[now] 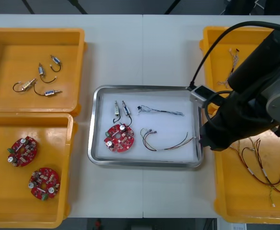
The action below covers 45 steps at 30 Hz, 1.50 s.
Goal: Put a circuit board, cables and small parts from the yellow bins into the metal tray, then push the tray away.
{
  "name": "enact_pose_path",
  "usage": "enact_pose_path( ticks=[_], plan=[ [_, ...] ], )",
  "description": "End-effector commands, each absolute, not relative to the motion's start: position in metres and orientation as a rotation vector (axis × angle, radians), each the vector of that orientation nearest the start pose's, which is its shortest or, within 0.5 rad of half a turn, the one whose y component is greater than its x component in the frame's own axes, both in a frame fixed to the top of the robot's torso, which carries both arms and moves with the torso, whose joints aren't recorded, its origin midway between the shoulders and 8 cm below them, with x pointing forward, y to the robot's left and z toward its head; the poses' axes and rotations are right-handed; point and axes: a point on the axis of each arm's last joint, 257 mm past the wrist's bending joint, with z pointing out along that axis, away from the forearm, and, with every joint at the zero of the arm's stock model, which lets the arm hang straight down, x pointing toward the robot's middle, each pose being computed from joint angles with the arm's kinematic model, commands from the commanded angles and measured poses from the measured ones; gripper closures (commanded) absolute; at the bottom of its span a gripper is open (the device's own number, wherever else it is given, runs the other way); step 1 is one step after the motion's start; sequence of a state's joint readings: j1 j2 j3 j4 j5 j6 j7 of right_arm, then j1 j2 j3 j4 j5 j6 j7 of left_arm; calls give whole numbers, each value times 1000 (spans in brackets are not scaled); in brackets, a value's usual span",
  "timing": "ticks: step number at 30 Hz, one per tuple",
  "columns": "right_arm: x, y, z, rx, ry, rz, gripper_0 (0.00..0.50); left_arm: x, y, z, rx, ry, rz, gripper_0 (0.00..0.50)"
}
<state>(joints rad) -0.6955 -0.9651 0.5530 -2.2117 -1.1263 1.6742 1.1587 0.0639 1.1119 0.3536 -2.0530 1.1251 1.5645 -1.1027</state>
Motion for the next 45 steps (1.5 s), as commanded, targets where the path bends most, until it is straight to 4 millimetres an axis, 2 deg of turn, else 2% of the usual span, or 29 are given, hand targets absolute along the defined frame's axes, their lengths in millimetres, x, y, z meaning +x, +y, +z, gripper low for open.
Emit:
enact_pose_path(
  ticks=[1, 5, 8, 15, 21, 32, 45],
  plan=[
    [363, -107, -177, -1255, 2462, 32, 0, 361, 430, -144, -292, 2624, -21, 0],
    [355, -71, -187, -1400, 2373, 12, 0, 362, 428, -139, -293, 2611, -27, 0],
    [353, -54, -193, -1543, 2274, -25, 0, 361, 428, -137, -287, 2613, -28, 0],
    [350, -34, -211, -1739, 2133, -88, 0, 354, 429, -139, -292, 2610, -26, 0],
    [356, -16, -241, -1869, 1985, -160, 0, 349, 422, -141, -271, 2621, -38, 0],
    [360, -6, -282, -1915, 1929, -227, 0, 354, 411, -139, -189, 2593, -8, 0],
    [362, -1, -298, -1920, 1926, -274, 0, 352, 410, -145, -156, 2591, 25, 0]
  ],
)
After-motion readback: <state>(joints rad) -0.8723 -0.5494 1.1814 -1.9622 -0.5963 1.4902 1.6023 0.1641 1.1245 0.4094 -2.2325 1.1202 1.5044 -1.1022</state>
